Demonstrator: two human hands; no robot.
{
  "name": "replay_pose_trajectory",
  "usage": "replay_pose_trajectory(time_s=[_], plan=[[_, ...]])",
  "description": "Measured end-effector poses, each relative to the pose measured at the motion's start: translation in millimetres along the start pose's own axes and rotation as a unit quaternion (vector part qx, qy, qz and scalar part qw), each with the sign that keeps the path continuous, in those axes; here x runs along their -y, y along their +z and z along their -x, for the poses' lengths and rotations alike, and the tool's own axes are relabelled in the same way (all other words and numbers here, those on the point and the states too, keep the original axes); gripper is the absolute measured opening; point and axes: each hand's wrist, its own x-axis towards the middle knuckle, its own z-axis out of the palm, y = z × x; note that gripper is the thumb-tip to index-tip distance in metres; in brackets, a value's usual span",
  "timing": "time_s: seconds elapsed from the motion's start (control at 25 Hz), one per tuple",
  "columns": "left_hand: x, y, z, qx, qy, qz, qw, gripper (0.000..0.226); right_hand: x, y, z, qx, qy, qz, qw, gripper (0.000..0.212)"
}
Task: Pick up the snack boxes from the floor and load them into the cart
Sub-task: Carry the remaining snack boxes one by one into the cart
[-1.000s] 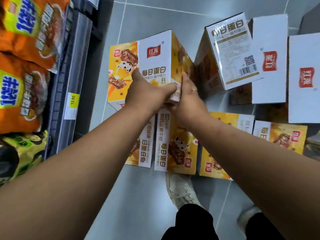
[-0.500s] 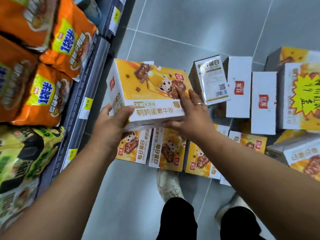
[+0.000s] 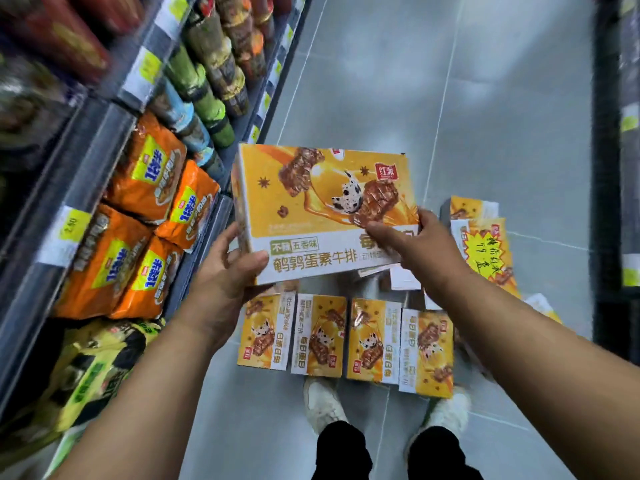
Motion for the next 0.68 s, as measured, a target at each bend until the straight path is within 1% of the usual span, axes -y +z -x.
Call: replay_pose_trajectory(time_s=[0.04,0.16,0.28,0.36,0.4,0.44,0.52,0.6,0.64,0.68], plan=[[-25.7,9.8,9.0,0.019,0.009,-0.006,1.000,0.103,22.7,-15.6,13.7,-0.014,-0.006,-0.017,1.000,0.057],[-97.3,43.3,41.4,0.101,0.040,-0.033,0.994,0.102,80.6,-65.3,65.8,-0.065,-0.045,-0.043,0.996,0.062],[-161.6,82.2,73.0,0.139,0.038,-0.075,0.987,0.112,122.4,-110.4,125.2,-0.135,-0.083,-0.069,0.985,0.062],[-196.5,109.0,94.9,0.169,0.041,-0.102,0.979,0.113,146.0,-136.7,169.1,-0.188,-0.110,-0.077,0.973,0.064],[-212.4,124.8,107.7,0.187,0.045,-0.114,0.975,0.108,156.5,-152.6,192.9,-0.209,-0.124,-0.082,0.967,0.065],[-227.2,143.0,123.8,0.206,0.056,-0.121,0.969,0.093,165.7,-168.7,216.9,-0.230,-0.136,-0.088,0.960,0.067],[-252.7,179.9,160.5,0.246,0.105,-0.164,0.950,0.056,181.5,-199.5,264.5,-0.271,-0.150,-0.099,0.946,0.073],[-273.6,216.4,201.1,0.262,0.153,-0.194,0.933,0.025,192.2,-228.5,307.9,-0.308,-0.162,-0.101,0.932,0.082],[-281.9,231.2,219.5,0.272,0.174,-0.199,0.925,0.013,197.4,-241.7,329.8,-0.325,-0.169,-0.103,0.925,0.084],[-288.5,246.6,243.8,0.285,0.191,-0.206,0.916,0.008,199.6,-256.8,357.6,-0.346,-0.178,-0.107,0.915,0.084]])
